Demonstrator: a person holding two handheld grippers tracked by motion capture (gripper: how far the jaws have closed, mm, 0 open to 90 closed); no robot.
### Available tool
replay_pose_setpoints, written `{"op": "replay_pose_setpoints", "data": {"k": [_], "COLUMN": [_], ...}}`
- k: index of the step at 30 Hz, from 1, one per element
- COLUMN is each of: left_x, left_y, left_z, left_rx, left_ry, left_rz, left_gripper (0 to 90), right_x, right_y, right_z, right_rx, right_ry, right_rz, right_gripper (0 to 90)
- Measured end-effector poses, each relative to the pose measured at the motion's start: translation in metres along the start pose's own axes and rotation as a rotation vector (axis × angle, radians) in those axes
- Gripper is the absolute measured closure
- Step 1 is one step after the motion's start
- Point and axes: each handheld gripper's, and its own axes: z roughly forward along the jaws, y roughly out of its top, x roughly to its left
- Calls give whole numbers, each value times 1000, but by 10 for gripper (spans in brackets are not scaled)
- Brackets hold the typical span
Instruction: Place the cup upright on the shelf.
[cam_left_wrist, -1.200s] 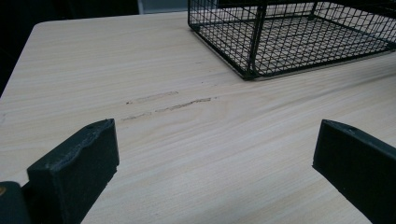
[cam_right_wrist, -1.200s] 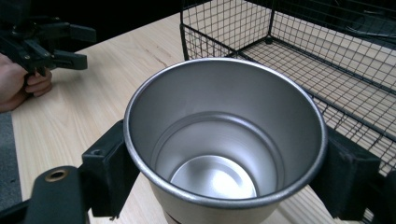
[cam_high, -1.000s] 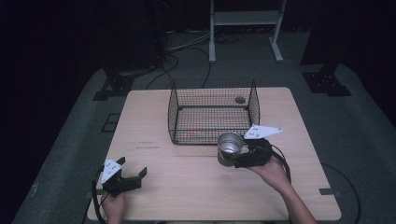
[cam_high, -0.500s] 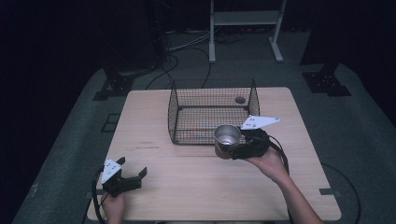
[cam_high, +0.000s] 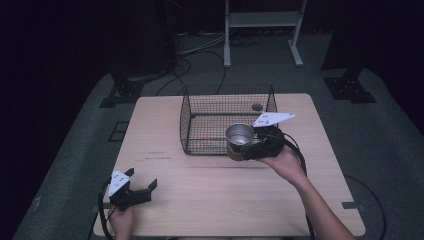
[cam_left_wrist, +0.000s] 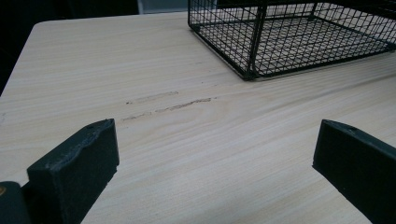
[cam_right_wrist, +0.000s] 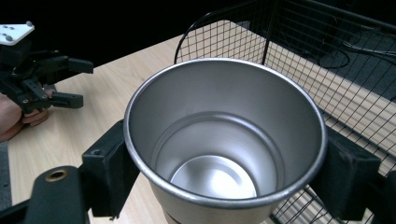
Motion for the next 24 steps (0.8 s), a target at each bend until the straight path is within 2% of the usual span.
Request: {"op": "replay_pose_setpoints", "data": {"k": [11,24], "left_x": [0,0], "left_y": [0,0], "left_z": [0,0], "left_rx": [-1,-6], "left_ry": [0,0], "left_rz": [0,-3], "left_gripper": [0,0], "right_x": [-9,-19], "right_y": [26,44], "right_z": [10,23], "right_rx": [11,17], "right_ry": [-6,-29], "right_rz": [4,3], "right_gripper": [178,178]}}
